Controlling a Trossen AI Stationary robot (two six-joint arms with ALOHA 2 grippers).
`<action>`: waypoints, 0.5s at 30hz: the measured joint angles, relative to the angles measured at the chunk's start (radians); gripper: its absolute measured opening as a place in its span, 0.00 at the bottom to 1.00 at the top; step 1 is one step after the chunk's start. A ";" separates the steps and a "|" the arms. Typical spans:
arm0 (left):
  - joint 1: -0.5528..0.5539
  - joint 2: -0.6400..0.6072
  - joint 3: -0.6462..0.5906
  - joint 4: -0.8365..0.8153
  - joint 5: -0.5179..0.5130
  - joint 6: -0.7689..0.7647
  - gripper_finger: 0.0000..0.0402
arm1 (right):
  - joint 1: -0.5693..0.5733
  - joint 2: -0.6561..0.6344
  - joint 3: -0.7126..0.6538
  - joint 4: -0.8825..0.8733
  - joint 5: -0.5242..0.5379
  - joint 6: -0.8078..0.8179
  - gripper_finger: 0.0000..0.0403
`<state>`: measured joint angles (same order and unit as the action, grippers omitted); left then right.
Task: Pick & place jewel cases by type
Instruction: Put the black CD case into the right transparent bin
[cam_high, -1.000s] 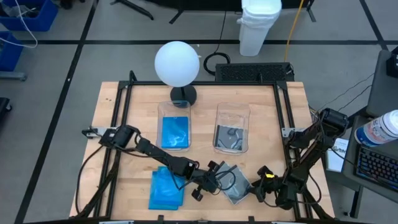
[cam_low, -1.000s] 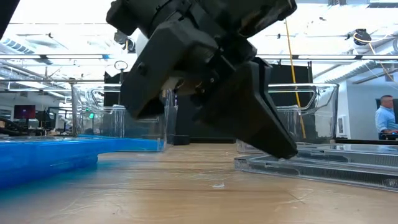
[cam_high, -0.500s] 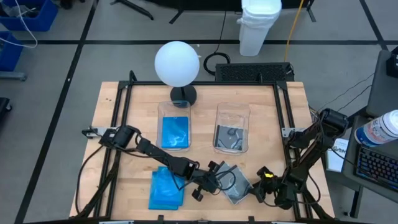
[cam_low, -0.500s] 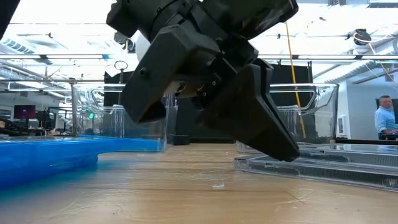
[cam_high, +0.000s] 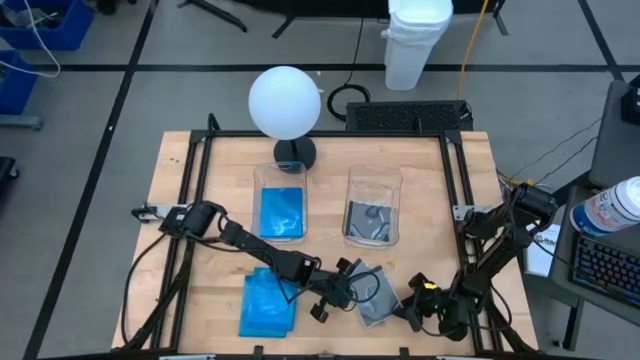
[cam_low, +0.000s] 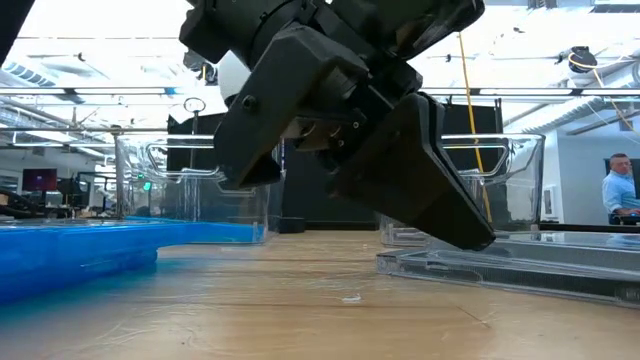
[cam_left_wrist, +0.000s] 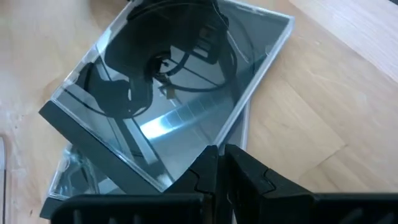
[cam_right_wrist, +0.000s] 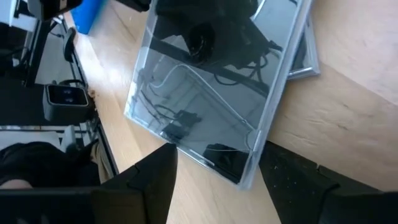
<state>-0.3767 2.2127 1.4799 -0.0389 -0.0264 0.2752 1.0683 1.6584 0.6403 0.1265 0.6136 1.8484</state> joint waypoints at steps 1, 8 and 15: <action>0.001 0.000 0.000 0.006 0.000 0.000 0.09 | 0.000 -0.001 -0.001 0.007 -0.001 -0.014 0.52; 0.006 0.038 0.001 0.064 0.027 -0.008 0.09 | -0.002 0.000 -0.002 0.016 -0.005 -0.052 0.40; 0.005 0.069 0.005 0.084 0.030 -0.017 0.09 | -0.011 -0.002 -0.002 -0.006 0.002 -0.063 0.23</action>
<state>-0.3714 2.2822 1.4845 0.0453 0.0040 0.2586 1.0572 1.6565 0.6388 0.1208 0.6153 1.7859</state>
